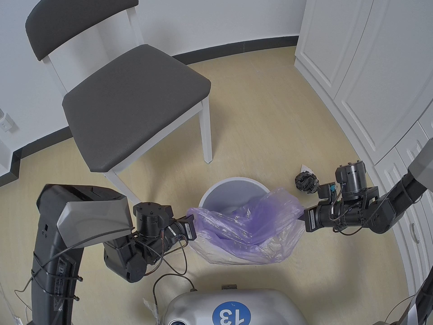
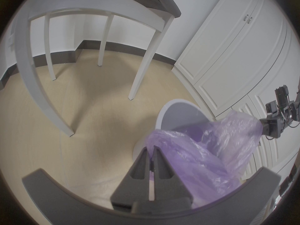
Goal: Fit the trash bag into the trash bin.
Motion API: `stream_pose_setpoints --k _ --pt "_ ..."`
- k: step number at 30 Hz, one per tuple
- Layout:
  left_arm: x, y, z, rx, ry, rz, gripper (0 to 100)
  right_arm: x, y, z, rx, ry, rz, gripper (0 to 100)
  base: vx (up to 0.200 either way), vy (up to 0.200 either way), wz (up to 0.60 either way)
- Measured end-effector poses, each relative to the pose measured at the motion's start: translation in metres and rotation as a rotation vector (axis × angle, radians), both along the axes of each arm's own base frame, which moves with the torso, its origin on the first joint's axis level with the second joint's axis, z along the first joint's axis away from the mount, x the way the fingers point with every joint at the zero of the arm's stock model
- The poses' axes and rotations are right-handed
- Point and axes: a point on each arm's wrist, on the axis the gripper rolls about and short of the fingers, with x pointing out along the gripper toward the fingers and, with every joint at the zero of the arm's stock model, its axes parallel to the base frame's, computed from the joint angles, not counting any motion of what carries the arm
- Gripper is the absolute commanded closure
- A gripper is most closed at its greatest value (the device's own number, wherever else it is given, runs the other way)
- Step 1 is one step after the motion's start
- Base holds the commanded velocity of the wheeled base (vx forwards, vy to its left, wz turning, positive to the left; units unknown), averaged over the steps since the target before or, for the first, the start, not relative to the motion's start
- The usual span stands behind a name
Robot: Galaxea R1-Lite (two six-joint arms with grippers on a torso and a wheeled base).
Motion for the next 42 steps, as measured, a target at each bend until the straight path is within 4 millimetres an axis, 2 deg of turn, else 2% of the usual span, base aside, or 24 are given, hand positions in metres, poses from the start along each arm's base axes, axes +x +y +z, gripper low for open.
stream_pose_setpoints --k 4,8,13,18,28,33,38,42 --pt "0.016 -0.007 0.003 -0.014 -0.043 0.002 100 0.009 0.002 -0.006 -0.002 -0.016 -0.027 100 0.000 0.000 0.00" --pt "0.030 -0.006 0.012 -0.028 -0.077 0.019 100 0.020 0.004 -0.004 0.045 -0.085 -0.072 100 0.000 0.000 0.00" --pt "0.044 0.003 0.038 -0.057 -0.147 0.052 100 0.025 0.001 -0.004 0.080 -0.113 -0.112 100 0.000 0.000 0.00" --pt "0.046 0.011 0.059 -0.059 -0.155 0.070 100 0.024 -0.003 -0.006 0.070 -0.108 -0.117 100 0.000 0.000 0.00" --pt "0.017 0.025 0.049 0.187 0.144 0.026 100 0.012 -0.016 -0.005 -0.037 -0.098 -0.066 100 0.000 0.000 0.00" --pt "0.003 0.031 0.059 0.278 0.266 -0.007 100 0.002 -0.026 0.000 -0.108 -0.064 -0.037 100 0.000 0.000 0.00" --pt "-0.005 0.031 0.077 0.325 0.269 -0.039 100 -0.010 -0.040 0.007 -0.201 -0.029 0.013 100 0.000 0.000 0.00" --pt "-0.012 0.030 0.079 0.347 0.262 -0.062 100 -0.011 -0.041 0.008 -0.210 -0.032 0.018 100 0.000 0.000 0.00"
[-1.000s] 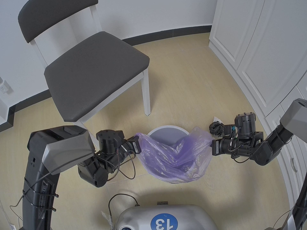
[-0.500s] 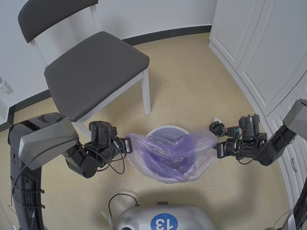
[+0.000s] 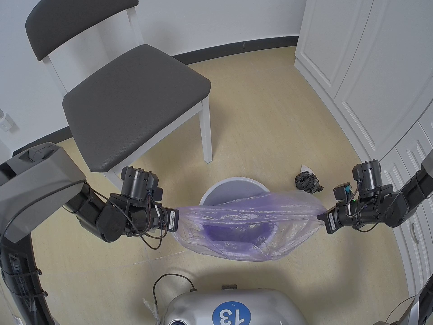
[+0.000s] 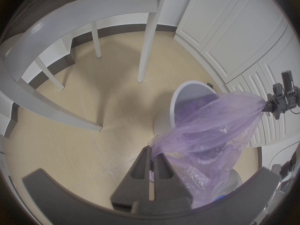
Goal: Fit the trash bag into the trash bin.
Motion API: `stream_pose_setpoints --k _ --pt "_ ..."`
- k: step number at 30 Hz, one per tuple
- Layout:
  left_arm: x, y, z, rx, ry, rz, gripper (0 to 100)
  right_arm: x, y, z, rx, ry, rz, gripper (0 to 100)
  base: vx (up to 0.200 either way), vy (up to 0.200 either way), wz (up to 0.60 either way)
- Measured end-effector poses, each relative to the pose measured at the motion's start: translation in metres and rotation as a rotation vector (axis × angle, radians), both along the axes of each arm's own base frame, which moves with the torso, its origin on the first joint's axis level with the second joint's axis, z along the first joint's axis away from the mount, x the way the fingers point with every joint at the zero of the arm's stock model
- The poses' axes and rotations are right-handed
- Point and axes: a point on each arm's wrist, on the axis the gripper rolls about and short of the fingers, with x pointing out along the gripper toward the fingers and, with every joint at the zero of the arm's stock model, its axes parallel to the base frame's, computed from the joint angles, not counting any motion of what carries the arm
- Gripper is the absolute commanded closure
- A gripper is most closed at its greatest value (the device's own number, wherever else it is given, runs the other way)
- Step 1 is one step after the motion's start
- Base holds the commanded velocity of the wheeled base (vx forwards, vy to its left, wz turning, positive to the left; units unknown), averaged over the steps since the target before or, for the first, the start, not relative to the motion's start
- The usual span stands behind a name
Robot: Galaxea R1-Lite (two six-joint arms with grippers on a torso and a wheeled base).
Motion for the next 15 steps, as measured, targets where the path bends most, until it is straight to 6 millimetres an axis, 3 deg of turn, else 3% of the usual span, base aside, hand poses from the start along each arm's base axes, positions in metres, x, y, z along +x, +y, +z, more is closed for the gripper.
stream_pose_setpoints --k 8,15 --pt "-0.006 -0.012 -0.014 0.022 0.024 -0.033 100 0.008 0.011 -0.019 0.001 0.004 0.026 100 0.000 0.000 0.00" --pt "0.007 -0.020 -0.030 -0.018 -0.080 -0.022 100 0.021 0.022 -0.040 0.021 -0.033 0.004 100 0.000 0.000 0.00"
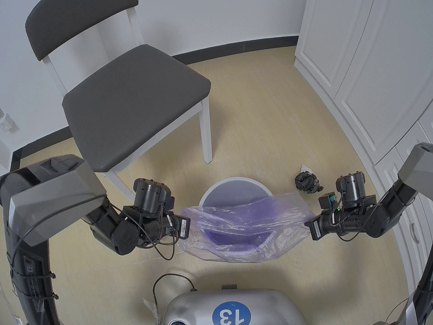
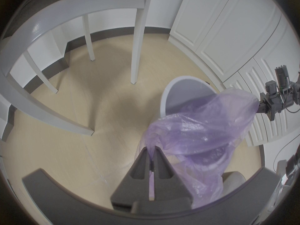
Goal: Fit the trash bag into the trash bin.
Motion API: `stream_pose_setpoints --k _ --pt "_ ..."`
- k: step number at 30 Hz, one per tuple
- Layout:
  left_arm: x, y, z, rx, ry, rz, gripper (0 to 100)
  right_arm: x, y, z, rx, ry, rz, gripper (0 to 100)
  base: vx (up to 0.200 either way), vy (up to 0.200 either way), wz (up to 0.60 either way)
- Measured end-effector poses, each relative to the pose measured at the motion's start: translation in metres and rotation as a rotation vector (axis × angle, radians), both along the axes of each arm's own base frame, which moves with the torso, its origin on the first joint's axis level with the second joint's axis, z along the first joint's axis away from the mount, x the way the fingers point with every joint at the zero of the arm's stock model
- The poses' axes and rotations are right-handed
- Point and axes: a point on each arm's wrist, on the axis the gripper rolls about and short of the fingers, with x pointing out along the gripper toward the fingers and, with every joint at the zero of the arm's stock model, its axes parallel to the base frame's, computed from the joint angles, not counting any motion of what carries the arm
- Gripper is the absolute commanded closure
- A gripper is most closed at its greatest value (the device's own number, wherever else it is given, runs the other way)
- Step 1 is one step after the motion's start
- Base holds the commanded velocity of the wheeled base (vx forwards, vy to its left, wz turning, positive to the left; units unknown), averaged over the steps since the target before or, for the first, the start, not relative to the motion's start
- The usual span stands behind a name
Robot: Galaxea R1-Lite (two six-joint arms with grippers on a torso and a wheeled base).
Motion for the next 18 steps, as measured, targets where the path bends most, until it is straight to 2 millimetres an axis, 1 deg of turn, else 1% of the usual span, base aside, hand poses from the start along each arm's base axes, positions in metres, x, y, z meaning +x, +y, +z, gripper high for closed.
stream_pose_setpoints --k 2,6,8,11,16,17,18 --pt "0.004 0.002 -0.003 -0.013 -0.028 0.011 100 0.005 0.002 -0.004 0.025 -0.027 -0.022 100 0.000 0.000 0.00" --pt "0.010 0.015 -0.008 -0.025 -0.049 0.054 100 0.012 0.005 -0.018 0.049 -0.033 -0.048 100 0.000 0.000 0.00" --pt "0.009 0.021 -0.009 -0.029 -0.052 0.066 100 0.014 0.005 -0.023 0.049 -0.021 -0.050 100 0.000 0.000 0.00" --pt "0.006 0.031 -0.004 -0.057 -0.077 0.086 100 0.015 0.006 -0.030 0.048 -0.007 -0.053 100 0.000 0.000 0.00" --pt "-0.003 0.035 0.000 -0.097 -0.086 0.082 100 0.014 0.006 -0.035 0.038 0.014 -0.050 100 0.000 0.000 0.00" --pt "-0.005 0.033 0.001 -0.103 -0.088 0.077 100 0.013 0.005 -0.036 0.034 0.018 -0.049 0 0.000 0.000 0.00" --pt "-0.008 0.028 0.001 -0.116 -0.091 0.066 100 0.011 0.005 -0.036 0.026 0.021 -0.042 0 0.000 0.000 0.00"
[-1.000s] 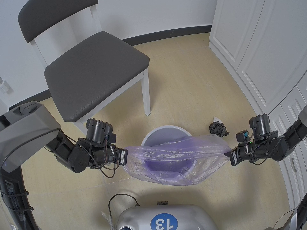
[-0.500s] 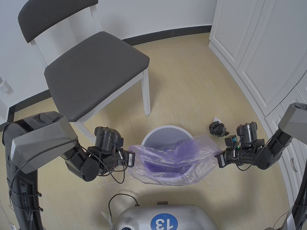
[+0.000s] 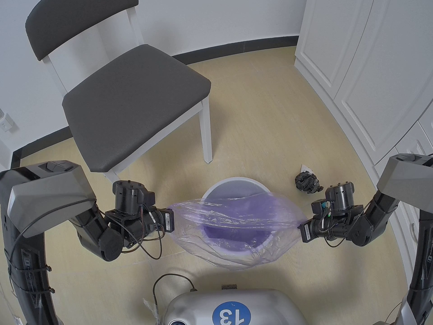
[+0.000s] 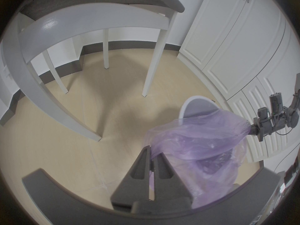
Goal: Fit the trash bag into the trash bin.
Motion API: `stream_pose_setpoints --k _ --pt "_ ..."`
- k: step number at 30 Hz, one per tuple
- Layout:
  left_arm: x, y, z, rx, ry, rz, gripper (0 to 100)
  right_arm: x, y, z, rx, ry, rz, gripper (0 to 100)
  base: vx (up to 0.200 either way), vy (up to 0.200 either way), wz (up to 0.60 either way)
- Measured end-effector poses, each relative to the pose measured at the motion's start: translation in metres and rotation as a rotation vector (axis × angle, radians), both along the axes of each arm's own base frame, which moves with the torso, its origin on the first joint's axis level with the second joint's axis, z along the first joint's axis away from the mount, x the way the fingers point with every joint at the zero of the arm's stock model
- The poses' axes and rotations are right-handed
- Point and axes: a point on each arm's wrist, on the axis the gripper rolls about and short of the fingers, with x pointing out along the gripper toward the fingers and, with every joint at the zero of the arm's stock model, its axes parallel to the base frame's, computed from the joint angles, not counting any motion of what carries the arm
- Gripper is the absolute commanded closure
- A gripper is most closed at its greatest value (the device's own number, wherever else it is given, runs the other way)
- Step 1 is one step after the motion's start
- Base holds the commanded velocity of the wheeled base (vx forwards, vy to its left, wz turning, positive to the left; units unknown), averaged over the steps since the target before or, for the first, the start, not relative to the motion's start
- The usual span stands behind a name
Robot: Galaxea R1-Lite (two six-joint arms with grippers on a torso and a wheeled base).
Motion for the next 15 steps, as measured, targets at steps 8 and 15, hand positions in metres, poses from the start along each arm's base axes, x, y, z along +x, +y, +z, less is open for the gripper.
stream_pose_setpoints --k 8,15 --pt "-0.019 -0.022 -0.001 -0.078 -0.002 -0.036 100 -0.012 -0.009 0.016 -0.023 -0.018 0.039 0 0.000 0.000 0.00" --pt "-0.025 -0.021 -0.003 -0.111 -0.024 -0.027 100 -0.026 -0.030 0.041 -0.029 -0.085 0.112 0 0.000 0.000 0.00"
